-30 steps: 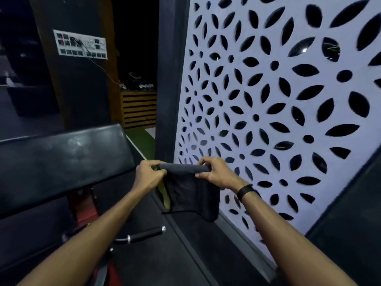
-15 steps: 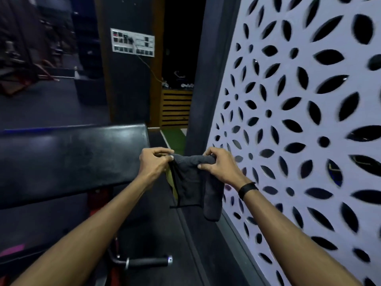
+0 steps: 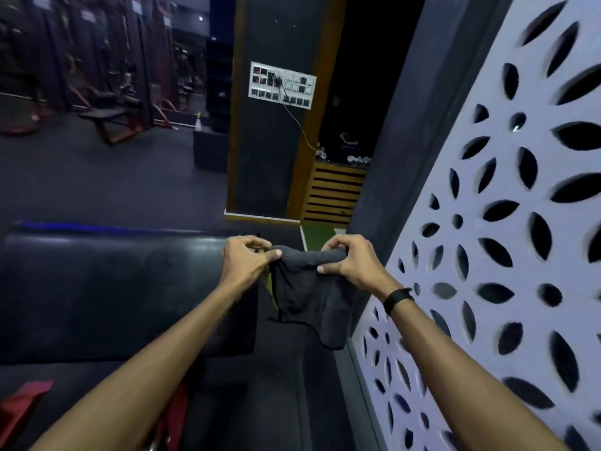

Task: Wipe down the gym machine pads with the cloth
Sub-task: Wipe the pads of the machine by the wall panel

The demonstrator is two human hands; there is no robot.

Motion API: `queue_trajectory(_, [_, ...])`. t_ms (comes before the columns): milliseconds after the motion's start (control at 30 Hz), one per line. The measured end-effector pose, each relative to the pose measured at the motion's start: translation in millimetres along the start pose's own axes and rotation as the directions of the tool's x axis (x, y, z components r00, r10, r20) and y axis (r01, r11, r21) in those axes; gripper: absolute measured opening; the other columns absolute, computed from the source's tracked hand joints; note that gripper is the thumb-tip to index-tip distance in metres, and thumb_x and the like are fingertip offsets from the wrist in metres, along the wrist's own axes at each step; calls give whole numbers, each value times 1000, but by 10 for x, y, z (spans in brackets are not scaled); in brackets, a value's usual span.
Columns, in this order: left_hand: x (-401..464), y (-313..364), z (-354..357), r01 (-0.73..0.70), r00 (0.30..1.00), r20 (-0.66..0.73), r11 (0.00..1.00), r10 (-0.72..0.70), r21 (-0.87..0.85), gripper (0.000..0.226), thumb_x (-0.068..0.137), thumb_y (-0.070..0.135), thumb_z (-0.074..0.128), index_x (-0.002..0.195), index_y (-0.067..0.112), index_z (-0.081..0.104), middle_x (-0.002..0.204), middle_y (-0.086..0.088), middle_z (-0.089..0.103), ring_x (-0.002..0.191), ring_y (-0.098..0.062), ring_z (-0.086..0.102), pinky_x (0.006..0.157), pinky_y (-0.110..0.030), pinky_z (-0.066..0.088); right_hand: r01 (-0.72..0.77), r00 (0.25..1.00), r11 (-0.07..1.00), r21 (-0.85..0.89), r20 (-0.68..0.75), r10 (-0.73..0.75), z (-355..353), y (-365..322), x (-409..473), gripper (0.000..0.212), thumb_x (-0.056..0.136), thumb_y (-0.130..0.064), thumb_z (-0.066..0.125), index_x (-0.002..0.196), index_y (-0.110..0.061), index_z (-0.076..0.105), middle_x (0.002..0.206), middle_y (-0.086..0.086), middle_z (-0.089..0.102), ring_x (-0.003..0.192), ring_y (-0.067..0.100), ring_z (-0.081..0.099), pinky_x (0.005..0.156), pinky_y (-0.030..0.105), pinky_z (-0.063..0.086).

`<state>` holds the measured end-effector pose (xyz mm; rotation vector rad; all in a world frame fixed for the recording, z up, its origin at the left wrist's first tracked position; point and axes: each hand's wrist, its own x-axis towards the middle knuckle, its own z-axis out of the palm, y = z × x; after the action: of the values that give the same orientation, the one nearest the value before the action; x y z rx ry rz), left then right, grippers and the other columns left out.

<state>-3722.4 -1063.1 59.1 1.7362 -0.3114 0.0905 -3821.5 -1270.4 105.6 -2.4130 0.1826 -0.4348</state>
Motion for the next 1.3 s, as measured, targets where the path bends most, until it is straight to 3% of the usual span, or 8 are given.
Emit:
queue_trajectory(100, [340,-36,155,36,998,-43,999,-36,3,20,68,19,92,69,21,73,68,-1,71,71,-20,70,70,-38,62,10,997,999,31,-82,-7,-59,127,379,27,62,-23,96,73,-24,71,82,-14,67,88,9,62,71,22,47])
queue_trajectory(167, [518,1,254,12,997,-71,999,-9,36,18,72,16,90,68,22,73,67,0,71,68,-20,70,72,-44,62,29,989,999,16,-147,-26,-57,229,605,27,62,-29,95,70,-27,69,80,-13,69,89,12,64,71,30,51])
queue_trajectory(400, [1168,188,665,-88,971,-213,989,112,119,7,71,10,75,65,15,76,61,5,70,65,-13,69,66,-31,60,65,979,998,24,-197,-59,-164,557,1459,29,63,-32,94,74,-18,71,80,-6,72,83,10,65,70,31,53])
queue_trajectory(600, [1657,302,755,-123,935,-306,974,178,189,9,69,13,74,61,16,72,60,3,69,63,-14,68,58,-26,54,42,982,954,298,-186,14,-185,574,2230,28,63,-15,95,78,-10,71,81,-3,70,74,6,63,57,16,49])
queue_trajectory(767, [2148,347,510,-110,897,-391,960,208,257,7,69,11,72,62,10,73,55,4,67,58,-10,66,59,-29,58,-90,993,585,806,30,112,108,477,2913,29,74,1,84,98,-6,70,90,8,68,81,18,65,76,29,57])
queue_trajectory(867, [2508,271,257,-83,879,-433,959,198,270,11,69,10,71,58,9,72,51,2,67,57,-16,69,61,-36,61,-144,990,375,916,129,64,298,356,3399,15,88,4,69,96,-9,68,85,9,67,79,19,64,67,23,57])
queue_trajectory(1167, [3583,-128,-647,44,852,-506,943,138,330,15,70,8,68,56,2,70,58,-13,69,62,-30,72,58,-49,60,-306,936,281,910,341,-88,1220,-179,4874,38,93,23,33,107,4,63,112,26,65,98,31,68,85,34,59])
queue_trajectory(1300, [3868,-249,-1113,50,780,-600,938,178,343,29,62,23,62,60,-5,68,58,-17,67,57,-25,71,59,-49,60,-456,851,159,876,481,-209,1629,-449,5382,46,88,20,25,112,2,60,115,25,66,108,34,66,93,39,57])
